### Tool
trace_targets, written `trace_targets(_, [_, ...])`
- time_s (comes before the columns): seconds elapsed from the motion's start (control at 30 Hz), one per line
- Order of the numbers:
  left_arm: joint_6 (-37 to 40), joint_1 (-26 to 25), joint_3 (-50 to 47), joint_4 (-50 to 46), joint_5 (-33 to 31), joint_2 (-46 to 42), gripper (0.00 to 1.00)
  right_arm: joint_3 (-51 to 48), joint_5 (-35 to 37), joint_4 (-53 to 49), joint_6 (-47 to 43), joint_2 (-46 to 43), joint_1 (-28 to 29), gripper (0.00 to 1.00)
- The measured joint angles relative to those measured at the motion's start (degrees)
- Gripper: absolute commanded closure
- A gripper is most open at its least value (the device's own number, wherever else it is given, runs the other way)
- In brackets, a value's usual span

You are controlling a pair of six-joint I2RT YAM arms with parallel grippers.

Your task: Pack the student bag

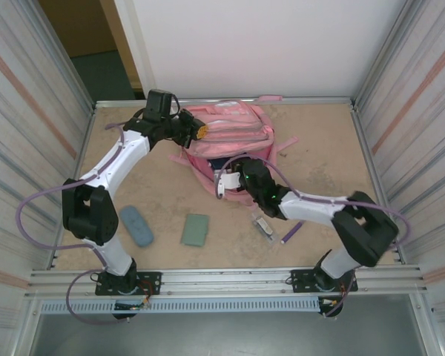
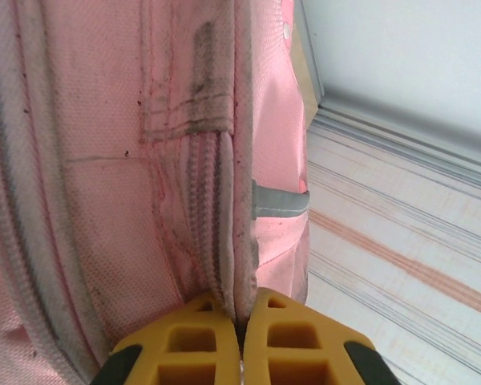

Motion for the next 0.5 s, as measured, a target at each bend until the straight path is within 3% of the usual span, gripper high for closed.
trace_targets(0.37, [-0.1,0.7,0.0,0.3,1.7,0.0,1.0,12.6,5.1,17.9,-7.0,22.8,-2.7,1.0])
trace_targets(0.5, [0.0,0.7,0.0,0.3,1.9,0.0,1.0,18.0,5.2,19.5,-7.8,30.0,-5.4,1.0])
